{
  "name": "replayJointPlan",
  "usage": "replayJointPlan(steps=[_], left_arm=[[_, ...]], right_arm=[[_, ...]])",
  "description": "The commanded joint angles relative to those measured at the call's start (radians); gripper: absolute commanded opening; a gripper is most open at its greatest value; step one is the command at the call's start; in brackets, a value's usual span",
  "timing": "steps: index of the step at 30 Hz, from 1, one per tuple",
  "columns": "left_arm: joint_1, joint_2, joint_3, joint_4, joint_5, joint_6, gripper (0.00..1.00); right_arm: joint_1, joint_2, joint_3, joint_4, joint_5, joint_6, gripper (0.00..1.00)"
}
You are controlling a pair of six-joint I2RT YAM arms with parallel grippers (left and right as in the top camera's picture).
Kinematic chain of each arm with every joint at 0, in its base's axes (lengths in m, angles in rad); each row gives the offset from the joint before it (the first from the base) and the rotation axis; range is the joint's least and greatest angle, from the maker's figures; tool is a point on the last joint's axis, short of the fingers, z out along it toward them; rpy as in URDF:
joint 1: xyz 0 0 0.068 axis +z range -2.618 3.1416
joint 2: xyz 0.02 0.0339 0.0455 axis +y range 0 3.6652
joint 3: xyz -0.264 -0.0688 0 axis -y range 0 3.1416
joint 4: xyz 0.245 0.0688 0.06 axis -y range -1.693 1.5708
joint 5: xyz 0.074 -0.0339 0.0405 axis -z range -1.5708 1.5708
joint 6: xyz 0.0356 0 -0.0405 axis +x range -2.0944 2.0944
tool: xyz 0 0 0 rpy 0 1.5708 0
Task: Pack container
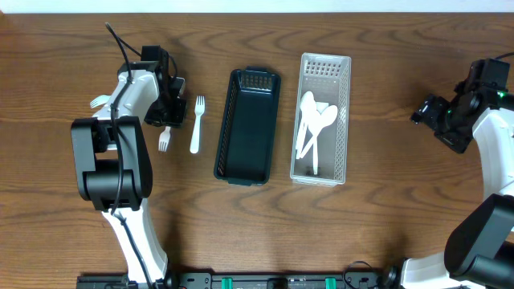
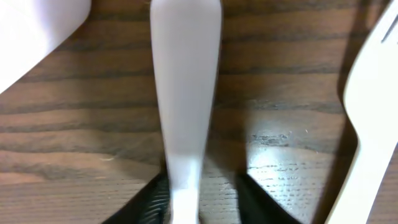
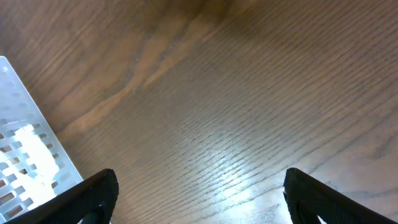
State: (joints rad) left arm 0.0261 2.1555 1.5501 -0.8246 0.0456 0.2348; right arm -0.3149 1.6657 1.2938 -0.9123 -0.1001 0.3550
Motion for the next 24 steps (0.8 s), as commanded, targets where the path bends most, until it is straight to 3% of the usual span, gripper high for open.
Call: replayJointPlan(steps=[1, 10, 18, 22, 24], left_arm=[[0.003, 0.026, 0.004, 0.000, -0.009, 0.008, 0.31], [0.003, 0.014, 0.017, -0.056, -0.014, 0.008, 0.24], [0.000, -0.095, 0.205, -0.263, -0.013, -0.026, 0.10], [-0.003, -0.182, 0.228, -0.282, -0.013, -0.037, 0.10], [-0.002, -0.205, 0.228, -0.283, -0.014, -0.037, 0.17]], right_arm=[[-0.005, 0.008, -0.001, -0.004, -0.002, -0.005, 0.87], [-0.005, 0.008, -0.001, -0.013, -0.002, -0.005, 0.87], [-0.005, 0.008, -0.001, -0.012, -0.002, -0.005, 0.86], [-0.005, 0.008, -0.001, -0.013, -0.002, -0.005, 0.86], [-0.005, 0.008, -0.001, -0.013, -0.002, -0.005, 0.86]])
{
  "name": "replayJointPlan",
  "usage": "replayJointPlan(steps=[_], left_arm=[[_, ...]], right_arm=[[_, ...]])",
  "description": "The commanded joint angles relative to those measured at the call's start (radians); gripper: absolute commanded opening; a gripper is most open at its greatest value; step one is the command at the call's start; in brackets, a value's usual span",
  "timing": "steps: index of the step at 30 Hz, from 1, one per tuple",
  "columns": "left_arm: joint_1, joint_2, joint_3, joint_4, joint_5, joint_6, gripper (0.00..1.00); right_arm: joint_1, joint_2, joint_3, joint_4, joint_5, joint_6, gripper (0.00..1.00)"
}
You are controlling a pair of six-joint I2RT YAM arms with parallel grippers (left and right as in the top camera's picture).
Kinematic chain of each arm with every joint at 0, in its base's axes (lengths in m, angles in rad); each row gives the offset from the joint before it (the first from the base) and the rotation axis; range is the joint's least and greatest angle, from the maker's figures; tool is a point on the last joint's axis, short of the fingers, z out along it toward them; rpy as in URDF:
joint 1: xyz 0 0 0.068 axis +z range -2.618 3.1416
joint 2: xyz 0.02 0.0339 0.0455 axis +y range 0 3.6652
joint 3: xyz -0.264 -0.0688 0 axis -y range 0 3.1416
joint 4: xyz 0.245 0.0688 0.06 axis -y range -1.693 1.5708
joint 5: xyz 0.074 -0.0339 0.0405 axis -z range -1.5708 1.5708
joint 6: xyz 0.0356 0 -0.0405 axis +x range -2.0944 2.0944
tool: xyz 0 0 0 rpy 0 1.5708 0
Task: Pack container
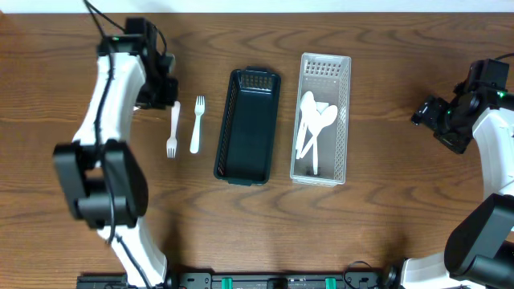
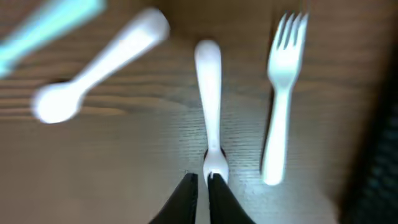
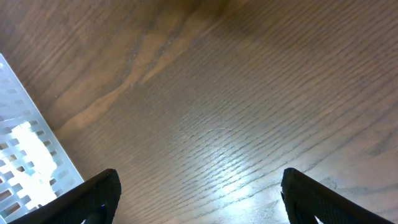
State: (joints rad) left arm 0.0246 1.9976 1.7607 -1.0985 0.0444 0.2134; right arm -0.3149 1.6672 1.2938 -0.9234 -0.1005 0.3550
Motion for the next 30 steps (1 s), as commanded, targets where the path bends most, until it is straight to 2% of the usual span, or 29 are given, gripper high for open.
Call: replayJointPlan(steps=[1, 3, 13, 15, 20, 30], left_arm=[[0.003, -0.048, 0.017, -0.010, -0.012, -0.016, 0.22], [0.005, -0.037, 0.005, -0.008, -0.012, -0.016, 0.28], [0.006, 0.084, -0.182, 0.020, -0.011, -0.076, 0.31], [0.006, 0.090, -0.212, 0.047, -0.011, -0.076, 0.39], [0.006, 0.090, -0.279, 0.105, -0.011, -0.076, 0.45], [0.006, 0.090, -0.391, 0.193, -0.011, -0.076, 0.46]], right_arm=[[-0.005, 0.006, -0.001, -0.002, -0.001, -0.005, 0.85], [-0.005, 0.006, -0.001, -0.002, -0.001, -0.005, 0.86], [-0.005, 0.006, -0.001, -0.004, -0.001, -0.005, 0.86], [-0.005, 0.006, -0.001, -0.004, -0.001, -0.005, 0.87], [-0.005, 0.006, -0.001, -0.004, -0.001, -0.005, 0.86], [-0.005, 0.006, -0.001, -0.005, -0.001, -0.005, 0.86]])
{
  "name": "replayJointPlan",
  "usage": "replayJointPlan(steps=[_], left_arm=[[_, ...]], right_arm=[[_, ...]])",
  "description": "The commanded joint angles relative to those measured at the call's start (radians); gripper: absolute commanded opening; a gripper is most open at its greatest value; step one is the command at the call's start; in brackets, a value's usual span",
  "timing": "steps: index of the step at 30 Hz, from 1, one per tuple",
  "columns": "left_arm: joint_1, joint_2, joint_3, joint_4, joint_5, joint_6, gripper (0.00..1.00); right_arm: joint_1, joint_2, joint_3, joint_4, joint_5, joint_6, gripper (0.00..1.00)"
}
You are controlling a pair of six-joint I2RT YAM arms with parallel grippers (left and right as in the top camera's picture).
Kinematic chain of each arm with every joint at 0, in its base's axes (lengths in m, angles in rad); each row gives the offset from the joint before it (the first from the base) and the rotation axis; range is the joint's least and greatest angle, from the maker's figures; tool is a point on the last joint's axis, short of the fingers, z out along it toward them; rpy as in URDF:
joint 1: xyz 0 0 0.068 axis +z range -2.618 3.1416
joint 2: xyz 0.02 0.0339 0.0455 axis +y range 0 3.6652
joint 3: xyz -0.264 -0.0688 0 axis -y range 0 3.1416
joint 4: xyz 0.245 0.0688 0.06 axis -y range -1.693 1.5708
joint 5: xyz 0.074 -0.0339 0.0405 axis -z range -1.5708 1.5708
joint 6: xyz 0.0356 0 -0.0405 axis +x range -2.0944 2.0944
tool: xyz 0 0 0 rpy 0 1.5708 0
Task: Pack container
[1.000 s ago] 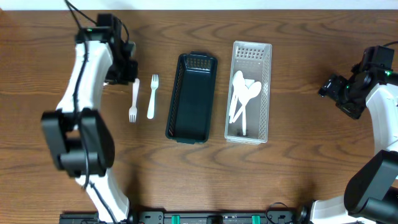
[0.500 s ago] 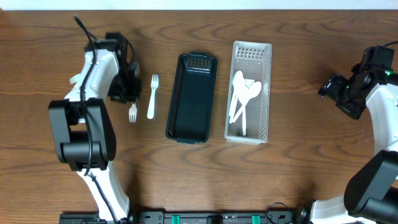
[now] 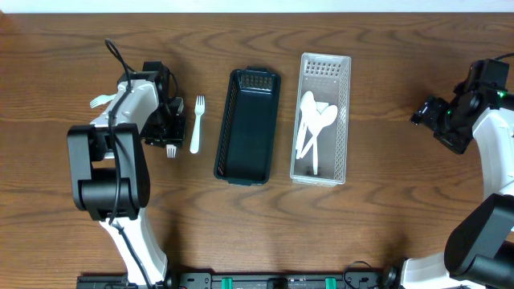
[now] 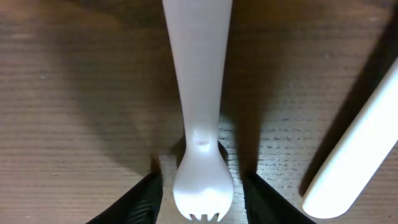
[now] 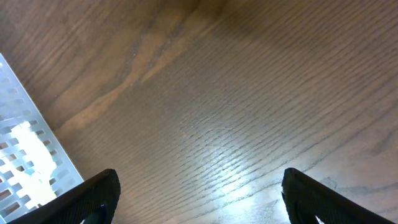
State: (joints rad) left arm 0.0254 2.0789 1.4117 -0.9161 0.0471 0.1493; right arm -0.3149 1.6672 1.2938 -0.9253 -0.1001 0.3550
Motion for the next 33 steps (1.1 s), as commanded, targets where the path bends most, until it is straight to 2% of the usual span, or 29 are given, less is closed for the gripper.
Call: replayJointPlan(steps=[1, 7, 17, 21, 28, 33], left_arm=[[0.005, 0.009, -0.048, 0.015, -0.014, -0.012, 0.46], [0.005, 0.008, -0.053, 0.017, -0.014, -0.013, 0.44], [0.005, -0.033, -0.021, -0.027, -0.014, -0.013, 0.27], [0.005, -0.063, 0.017, -0.079, -0.014, -0.013, 0.25], [-0.035, -0.212, 0.106, -0.214, 0.031, -0.069, 0.22], [-0.140, -0.363, 0.126, -0.228, 0.159, -0.101, 0.21]], right_arm=[[-0.005, 0.006, -0.001, -0.003, -0.002, -0.005, 0.86], [-0.005, 0.006, -0.001, -0.003, -0.002, -0.005, 0.86], [-0.005, 0.006, -0.001, -0.003, -0.002, -0.005, 0.86], [-0.005, 0.006, -0.001, -0.003, -0.002, -0.005, 0.86], [-0.005, 0.006, -0.001, -0.006, -0.002, -0.005, 0.87], [-0.005, 0.006, -0.001, -0.007, -0.002, -0.005, 0.87]])
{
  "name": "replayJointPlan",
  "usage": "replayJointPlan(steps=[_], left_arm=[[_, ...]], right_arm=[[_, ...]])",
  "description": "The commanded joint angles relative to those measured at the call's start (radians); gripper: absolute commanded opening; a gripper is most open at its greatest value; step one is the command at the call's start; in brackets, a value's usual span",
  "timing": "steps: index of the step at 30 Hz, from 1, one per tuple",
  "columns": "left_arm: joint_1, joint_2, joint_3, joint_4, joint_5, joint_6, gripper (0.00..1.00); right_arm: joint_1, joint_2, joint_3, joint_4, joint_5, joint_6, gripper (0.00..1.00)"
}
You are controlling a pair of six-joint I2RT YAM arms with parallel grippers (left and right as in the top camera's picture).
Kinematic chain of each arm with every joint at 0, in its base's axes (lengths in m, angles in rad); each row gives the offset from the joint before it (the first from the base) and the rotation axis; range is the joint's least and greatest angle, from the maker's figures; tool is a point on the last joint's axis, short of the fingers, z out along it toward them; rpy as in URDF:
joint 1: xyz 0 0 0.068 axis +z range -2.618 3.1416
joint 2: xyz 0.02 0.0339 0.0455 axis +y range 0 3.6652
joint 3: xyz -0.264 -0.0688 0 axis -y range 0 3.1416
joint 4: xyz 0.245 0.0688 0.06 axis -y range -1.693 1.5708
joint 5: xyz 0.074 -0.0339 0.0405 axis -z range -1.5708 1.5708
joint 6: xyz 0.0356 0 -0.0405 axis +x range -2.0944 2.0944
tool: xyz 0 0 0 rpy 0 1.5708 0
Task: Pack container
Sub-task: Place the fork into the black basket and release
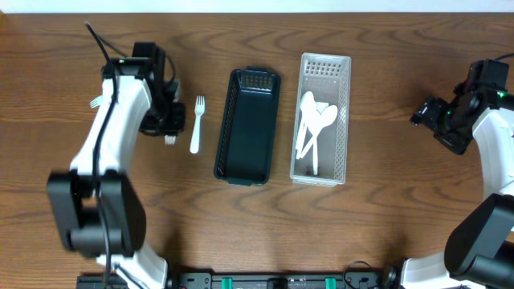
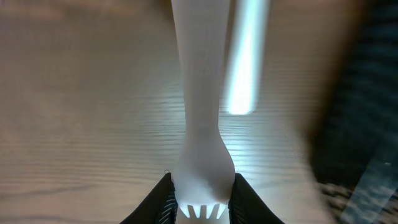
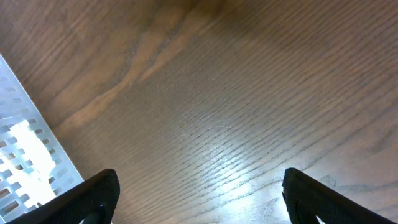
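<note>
My left gripper [image 2: 200,200] is shut on the tined head of a white plastic fork [image 2: 199,124], whose handle points away from the camera. The view is blurred and the wood lies some way below. In the overhead view the left gripper [image 1: 167,125] is left of a second white fork [image 1: 196,124] that lies on the table. The black container [image 1: 221,136] stands empty in the middle. My right gripper [image 3: 199,186] is open over bare wood at the far right [image 1: 430,112].
A white perforated container [image 1: 347,120], with several white spoons in it, stands just right of the black one; its corner shows in the right wrist view [image 3: 25,155]. A white spoon [image 1: 96,102] peeks out beside the left arm.
The left jaws stood open low around the fork's head on the table; now they are shut on it and the fork is off the wood. The right arm has not moved.
The left gripper was open low over the fork's handle. Then it was high above the table with its fingers together, the fork lying beside the second fork. Then it was down and open at the fork's head, and now holds it.
</note>
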State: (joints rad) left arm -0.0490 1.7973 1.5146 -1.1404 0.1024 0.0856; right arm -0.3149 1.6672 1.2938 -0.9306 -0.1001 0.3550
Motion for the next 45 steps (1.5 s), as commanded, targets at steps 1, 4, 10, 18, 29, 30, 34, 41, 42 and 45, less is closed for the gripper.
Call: replayJointPlan(steps=[1, 4, 10, 18, 29, 30, 34, 41, 42, 45], left_arm=[[-0.095, -0.102, 0.023, 0.001, 0.122, -0.043, 0.21], [-0.207, -0.132, 0.023, 0.042, 0.126, -0.047, 0.21], [-0.365, -0.068, 0.006, 0.175, 0.116, -0.133, 0.23], [-0.394, 0.097, 0.006, 0.218, 0.111, -0.212, 0.24], [-0.361, -0.046, 0.068, 0.130, 0.021, -0.226, 0.77], [-0.352, -0.064, 0.068, 0.121, -0.019, -0.225, 0.79], [-0.277, -0.084, 0.056, 0.092, -0.171, -0.193, 0.80], [-0.100, 0.026, 0.028, 0.169, -0.090, -0.059, 0.82], [-0.082, 0.053, 0.028, 0.194, -0.071, -0.045, 0.82], [-0.055, 0.127, 0.028, 0.280, -0.064, 0.010, 0.82]], right_arm=[[-0.005, 0.006, -0.001, -0.002, -0.002, -0.005, 0.87], [-0.005, 0.006, -0.001, -0.001, -0.002, -0.005, 0.88], [-0.005, 0.006, -0.001, -0.002, -0.002, -0.005, 0.87], [-0.005, 0.006, -0.001, -0.003, -0.002, -0.005, 0.87], [-0.005, 0.006, -0.001, -0.006, -0.002, -0.005, 0.87], [-0.005, 0.006, -0.001, -0.006, -0.002, -0.005, 0.87], [-0.005, 0.006, -0.001, -0.006, -0.002, -0.005, 0.87], [-0.005, 0.006, -0.001, -0.005, -0.002, -0.005, 0.87], [-0.005, 0.006, -0.001, -0.004, -0.002, -0.005, 0.87], [-0.005, 0.006, -0.001, -0.004, -0.002, -0.005, 0.86]])
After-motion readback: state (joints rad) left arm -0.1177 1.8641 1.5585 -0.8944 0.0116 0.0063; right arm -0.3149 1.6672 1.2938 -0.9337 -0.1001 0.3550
